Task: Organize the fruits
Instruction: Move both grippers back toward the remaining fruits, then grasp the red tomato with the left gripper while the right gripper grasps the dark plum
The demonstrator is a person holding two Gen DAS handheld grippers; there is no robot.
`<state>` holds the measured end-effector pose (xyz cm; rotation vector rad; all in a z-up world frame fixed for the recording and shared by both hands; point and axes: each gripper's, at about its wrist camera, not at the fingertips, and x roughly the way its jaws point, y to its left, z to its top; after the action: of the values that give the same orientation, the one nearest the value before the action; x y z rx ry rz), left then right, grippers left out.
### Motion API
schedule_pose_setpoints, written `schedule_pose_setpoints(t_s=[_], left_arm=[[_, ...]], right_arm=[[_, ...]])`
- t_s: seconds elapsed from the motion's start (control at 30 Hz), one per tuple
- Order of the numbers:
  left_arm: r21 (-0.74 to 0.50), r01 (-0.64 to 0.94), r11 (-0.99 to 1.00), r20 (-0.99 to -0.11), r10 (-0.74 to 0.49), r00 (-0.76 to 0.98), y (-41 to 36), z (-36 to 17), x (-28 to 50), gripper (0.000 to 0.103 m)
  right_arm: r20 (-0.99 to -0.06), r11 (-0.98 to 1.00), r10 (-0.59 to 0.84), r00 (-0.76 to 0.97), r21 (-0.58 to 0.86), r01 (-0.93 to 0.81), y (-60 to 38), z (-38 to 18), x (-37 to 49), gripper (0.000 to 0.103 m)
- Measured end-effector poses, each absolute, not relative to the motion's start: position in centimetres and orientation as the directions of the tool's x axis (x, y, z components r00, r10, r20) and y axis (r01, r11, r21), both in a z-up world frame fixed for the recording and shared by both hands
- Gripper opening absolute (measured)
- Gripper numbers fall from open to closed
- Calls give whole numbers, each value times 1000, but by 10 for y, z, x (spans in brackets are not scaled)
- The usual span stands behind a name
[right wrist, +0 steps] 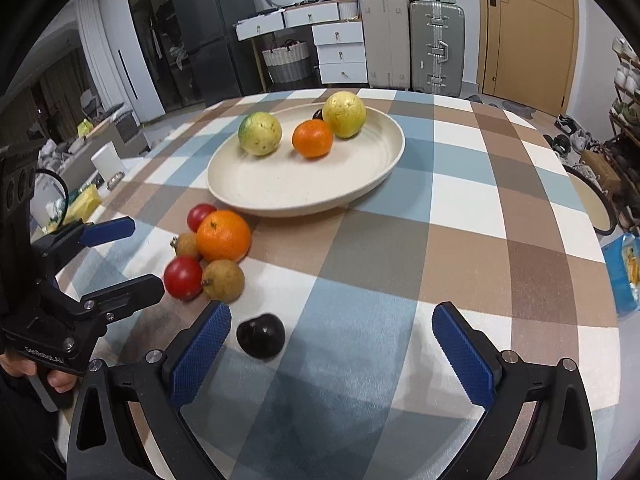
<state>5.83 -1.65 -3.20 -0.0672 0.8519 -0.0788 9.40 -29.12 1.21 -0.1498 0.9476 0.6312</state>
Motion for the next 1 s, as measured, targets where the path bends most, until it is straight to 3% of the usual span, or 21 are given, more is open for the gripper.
schedule_pose_setpoints(t_s=[0.17, 0.33, 0.53, 0.63, 0.83, 1.0], left_arm=[[-86, 73, 994, -751, -113, 651, -26, -33, 56, 102], [-95, 94, 991, -756, -133, 641, -30, -33, 55, 87], [-145, 108, 984, -756, -180, 629, -26, -33, 56, 69], [-159, 114, 981, -755, -195, 626, -25, -32, 56, 64], [-173, 134, 976, -765, -219, 605, -30, -35, 55, 48], [-180, 142, 973, -773, -230, 592, -33, -40, 58, 42]], right_arm=[[-810, 788, 438, 389, 138, -600, -289, 8, 86, 103], [-818, 769, 436, 374, 122, -628, -284, 3, 80, 101], [-817, 734, 452, 359, 111, -671, -276, 4, 74, 92], [-824, 721, 446, 351, 99, -686, -271, 2, 71, 81], [-816, 708, 458, 352, 97, -699, -270, 4, 67, 74], [-809, 699, 475, 346, 109, -706, -270, 6, 68, 67]])
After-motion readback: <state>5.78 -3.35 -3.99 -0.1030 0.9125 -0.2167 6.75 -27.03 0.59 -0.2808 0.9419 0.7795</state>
